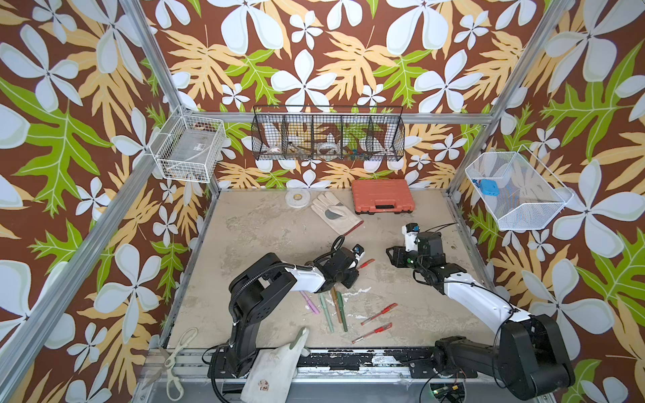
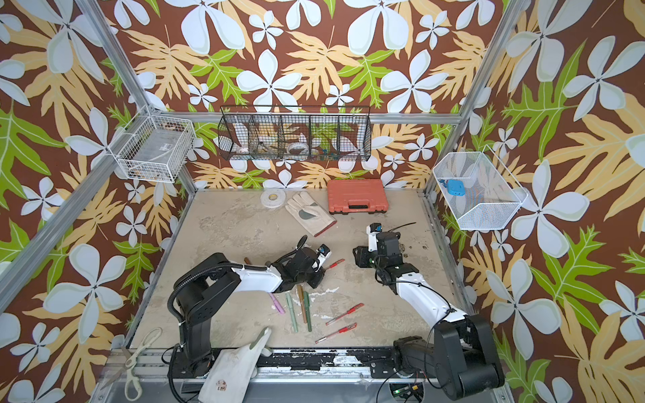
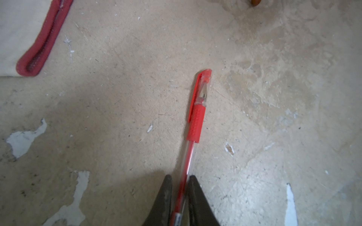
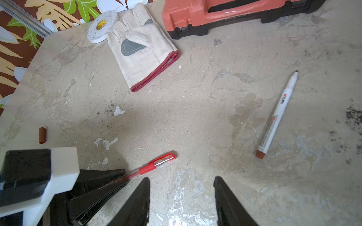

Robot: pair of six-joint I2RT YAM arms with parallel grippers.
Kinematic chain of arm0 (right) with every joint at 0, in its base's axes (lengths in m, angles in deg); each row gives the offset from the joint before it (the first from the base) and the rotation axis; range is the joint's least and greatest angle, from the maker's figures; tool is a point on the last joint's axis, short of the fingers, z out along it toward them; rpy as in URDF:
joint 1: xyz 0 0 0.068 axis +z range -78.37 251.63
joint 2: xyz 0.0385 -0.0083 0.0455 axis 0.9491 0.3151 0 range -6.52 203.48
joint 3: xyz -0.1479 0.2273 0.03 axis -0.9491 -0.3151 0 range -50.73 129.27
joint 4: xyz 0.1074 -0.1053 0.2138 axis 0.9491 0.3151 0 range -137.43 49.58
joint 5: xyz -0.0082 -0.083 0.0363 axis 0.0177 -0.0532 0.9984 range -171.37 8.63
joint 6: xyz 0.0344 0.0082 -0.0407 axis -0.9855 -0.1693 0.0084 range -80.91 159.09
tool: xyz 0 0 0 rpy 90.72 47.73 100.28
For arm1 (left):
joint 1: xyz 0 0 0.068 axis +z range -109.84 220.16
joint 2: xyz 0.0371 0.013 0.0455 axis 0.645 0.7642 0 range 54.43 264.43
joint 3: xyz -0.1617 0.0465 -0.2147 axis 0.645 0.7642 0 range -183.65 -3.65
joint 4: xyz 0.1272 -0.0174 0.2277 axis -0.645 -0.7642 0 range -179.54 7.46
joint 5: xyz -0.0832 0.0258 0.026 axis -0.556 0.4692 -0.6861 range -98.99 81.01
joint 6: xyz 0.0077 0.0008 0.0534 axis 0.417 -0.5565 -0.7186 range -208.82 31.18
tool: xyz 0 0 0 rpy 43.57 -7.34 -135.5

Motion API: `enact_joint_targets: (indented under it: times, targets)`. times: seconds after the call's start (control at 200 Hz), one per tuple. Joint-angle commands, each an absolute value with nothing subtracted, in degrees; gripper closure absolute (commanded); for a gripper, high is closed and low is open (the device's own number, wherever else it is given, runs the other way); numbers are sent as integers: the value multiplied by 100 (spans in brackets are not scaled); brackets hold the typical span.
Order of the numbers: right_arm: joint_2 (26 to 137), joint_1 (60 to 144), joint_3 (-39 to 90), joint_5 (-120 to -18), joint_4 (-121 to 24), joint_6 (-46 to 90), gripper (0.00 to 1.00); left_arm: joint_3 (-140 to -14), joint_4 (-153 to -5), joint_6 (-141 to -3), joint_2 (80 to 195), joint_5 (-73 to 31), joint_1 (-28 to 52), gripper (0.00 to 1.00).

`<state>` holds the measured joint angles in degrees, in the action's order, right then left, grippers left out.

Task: Remove pen caps from pens
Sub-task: Pick up the pen from the center of the table.

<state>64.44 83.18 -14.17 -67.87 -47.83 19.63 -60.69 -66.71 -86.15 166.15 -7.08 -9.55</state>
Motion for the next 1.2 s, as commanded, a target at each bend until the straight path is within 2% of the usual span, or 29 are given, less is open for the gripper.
enact_joint_targets:
  times: [0.0,0.41,0.716,0.841,1.006,1.191]
  targets:
    - [6405,8319,-1416,-6814,-4849,2002,48,-6084,-6948,-8706,16703,-784,-975,83]
    - [6222,8323,-1429,-6853,-4800,2011,48,-6185,-7065,-8638,16756,-620,-1008,92]
    - [5981,8323,-1388,-6509,-4744,2061,47,-5671,-6453,-8186,15943,-716,-910,96]
    - [5888,8321,-1355,-6037,-4802,2073,46,-5151,-5836,-7725,15291,-1240,-593,97]
    - [5856,8323,-1251,-5088,-5051,1880,45,-4109,-4322,-6958,14200,-2025,-20,97]
    - [6009,8489,-1168,-3982,-5834,1356,45,-3336,-3417,-6576,13311,-2036,118,97]
